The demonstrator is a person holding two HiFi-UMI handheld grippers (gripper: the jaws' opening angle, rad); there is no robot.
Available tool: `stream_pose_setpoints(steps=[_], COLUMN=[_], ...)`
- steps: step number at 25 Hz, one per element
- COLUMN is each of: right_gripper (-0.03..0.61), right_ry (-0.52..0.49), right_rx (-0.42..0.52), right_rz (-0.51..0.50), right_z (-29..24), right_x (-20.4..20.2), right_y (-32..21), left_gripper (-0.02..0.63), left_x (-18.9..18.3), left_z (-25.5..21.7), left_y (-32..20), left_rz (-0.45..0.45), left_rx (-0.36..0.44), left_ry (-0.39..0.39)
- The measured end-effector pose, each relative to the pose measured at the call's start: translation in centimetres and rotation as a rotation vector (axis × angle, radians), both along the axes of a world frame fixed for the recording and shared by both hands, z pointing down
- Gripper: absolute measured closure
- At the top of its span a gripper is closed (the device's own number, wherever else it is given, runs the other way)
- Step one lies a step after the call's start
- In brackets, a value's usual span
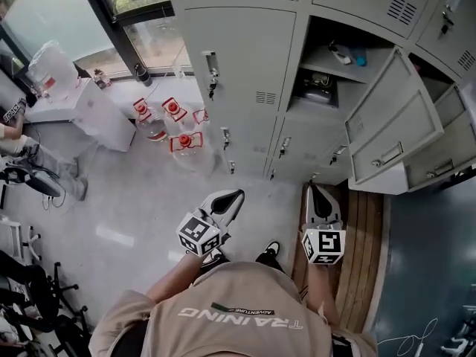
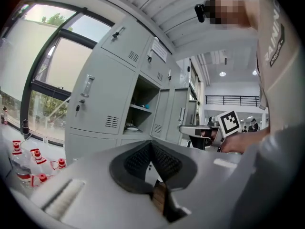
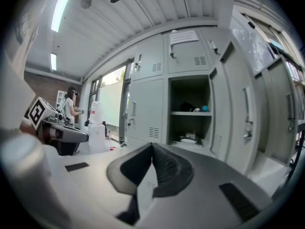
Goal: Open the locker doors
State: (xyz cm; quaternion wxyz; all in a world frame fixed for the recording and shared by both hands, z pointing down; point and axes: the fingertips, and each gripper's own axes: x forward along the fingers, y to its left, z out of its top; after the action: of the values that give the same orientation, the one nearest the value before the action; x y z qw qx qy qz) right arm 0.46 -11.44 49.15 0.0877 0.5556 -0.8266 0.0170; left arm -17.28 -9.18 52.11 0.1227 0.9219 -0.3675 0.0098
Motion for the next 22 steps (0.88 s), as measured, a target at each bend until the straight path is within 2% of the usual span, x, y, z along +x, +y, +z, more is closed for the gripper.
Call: stream_pose_setpoints(steps=[5, 10, 15, 18, 22], right_gripper=[0.566, 0.566, 0.566, 0.566, 0.566], right_ry=[-0.045, -0.072, -0.039, -0.004, -0.017], right_rx=[-0.018, -0.037, -0.108, -0.093, -0.057], right_rz=[-0.094, -0.129, -0.166, -0.194, -0.202], right_z=[0.0, 0.6, 2.9, 2.5, 1.8], right_x=[-10.7, -18.0, -22.6, -24.0, -24.9], right_y=[0.0, -0.2, 0.0, -2.4, -7.3], left_gripper=[0.607, 0.607, 0.607, 0.607, 0.607], left_x=[-9.0, -15.3, -18.9, -20.8, -22.2], left_z=[0.4, 0.9, 0.4, 0.7, 1.7], left_y=[1.1, 0.6, -0.3, -1.8, -5.1], left_rz=[-0.072, -0.077, -0.096, -0.129, -0.160], left_rx=[0.006, 0.010, 0.020, 0.027, -0.005], left_ry=[-0.011, -0.026, 0.004, 0.009, 0.006])
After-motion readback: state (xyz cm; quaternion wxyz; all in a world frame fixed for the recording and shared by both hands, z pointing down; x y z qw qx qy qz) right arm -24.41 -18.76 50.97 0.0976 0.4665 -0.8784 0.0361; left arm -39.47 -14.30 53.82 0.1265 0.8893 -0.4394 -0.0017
